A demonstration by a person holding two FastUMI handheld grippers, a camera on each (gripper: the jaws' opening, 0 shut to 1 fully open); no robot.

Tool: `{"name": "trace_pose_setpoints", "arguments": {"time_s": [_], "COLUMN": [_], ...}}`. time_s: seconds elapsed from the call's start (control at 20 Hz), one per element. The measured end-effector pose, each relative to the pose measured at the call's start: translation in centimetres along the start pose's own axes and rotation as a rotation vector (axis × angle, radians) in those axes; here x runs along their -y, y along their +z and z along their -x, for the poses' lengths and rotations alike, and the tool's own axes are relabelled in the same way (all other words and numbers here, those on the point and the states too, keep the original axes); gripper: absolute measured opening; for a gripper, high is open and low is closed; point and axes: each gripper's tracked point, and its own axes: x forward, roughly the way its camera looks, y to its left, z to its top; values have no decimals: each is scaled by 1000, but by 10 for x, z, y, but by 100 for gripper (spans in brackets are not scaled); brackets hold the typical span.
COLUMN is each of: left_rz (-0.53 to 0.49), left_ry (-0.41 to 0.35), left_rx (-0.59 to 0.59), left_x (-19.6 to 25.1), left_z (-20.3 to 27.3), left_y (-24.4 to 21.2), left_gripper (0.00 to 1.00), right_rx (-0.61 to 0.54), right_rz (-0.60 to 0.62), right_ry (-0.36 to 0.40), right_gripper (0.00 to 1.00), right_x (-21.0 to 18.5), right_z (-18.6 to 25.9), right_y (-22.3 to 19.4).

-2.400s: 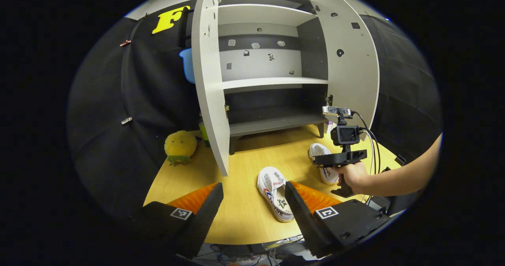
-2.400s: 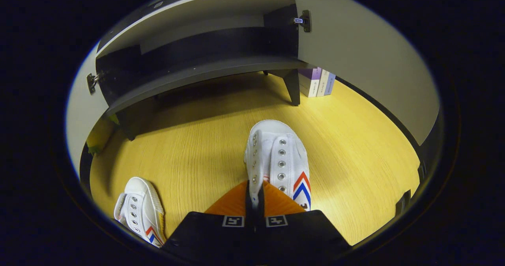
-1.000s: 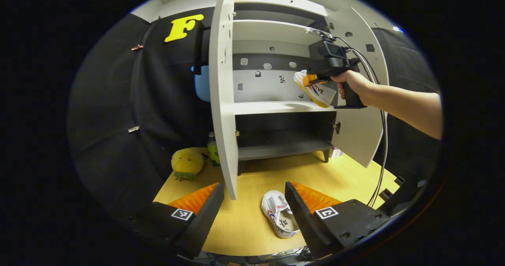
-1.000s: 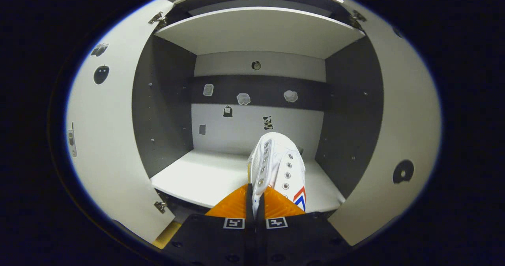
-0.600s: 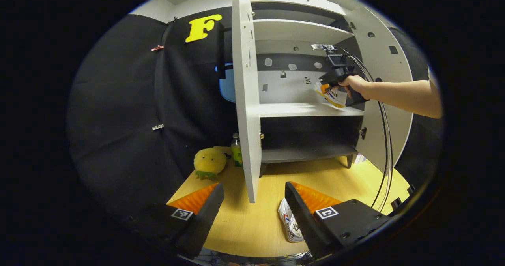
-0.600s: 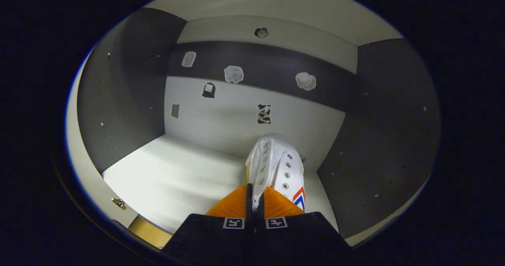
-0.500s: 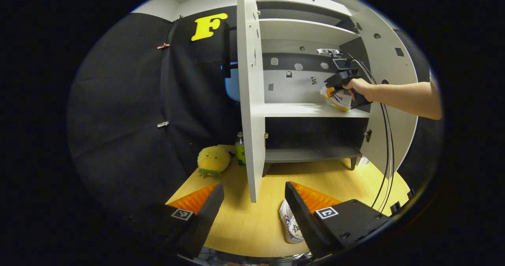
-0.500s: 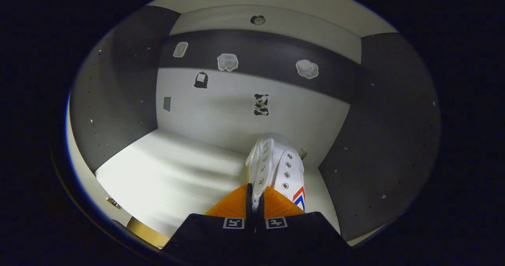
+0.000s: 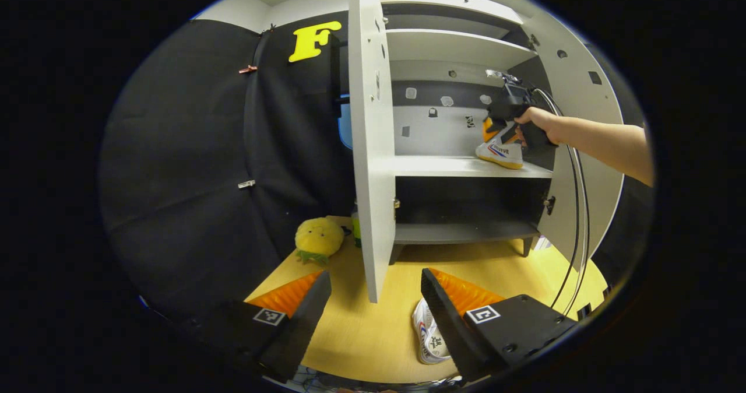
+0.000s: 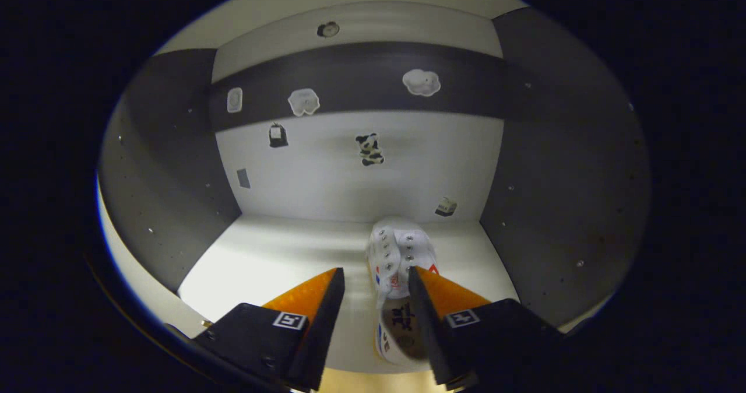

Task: Grab one shoe with the right hand and put it into the shoe cabinet, grab the other shoe with the left hand and put it into the shoe cabinet; then close the right door with the right hand and the left door with the left hand.

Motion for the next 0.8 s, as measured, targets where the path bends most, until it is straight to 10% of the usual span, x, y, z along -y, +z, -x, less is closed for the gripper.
{"name": "trace_pose_setpoints", "arguments": {"time_s": [0.15,0.8], "left_rz": [12,-51], "left_ry": [-80,-392], "left_rx": [-50,-348], "left_x": [16,63], "left_z": [-9,-80], "left_y": [-41,-203], "left_gripper": [96,97], "right_rx": [67,226], "right_rz": [-18,122], "right_ry": [18,-10], "right_gripper": [99,98], "right_x": [-6,12], "right_z": [47,230], "right_y": [-13,-151]}}
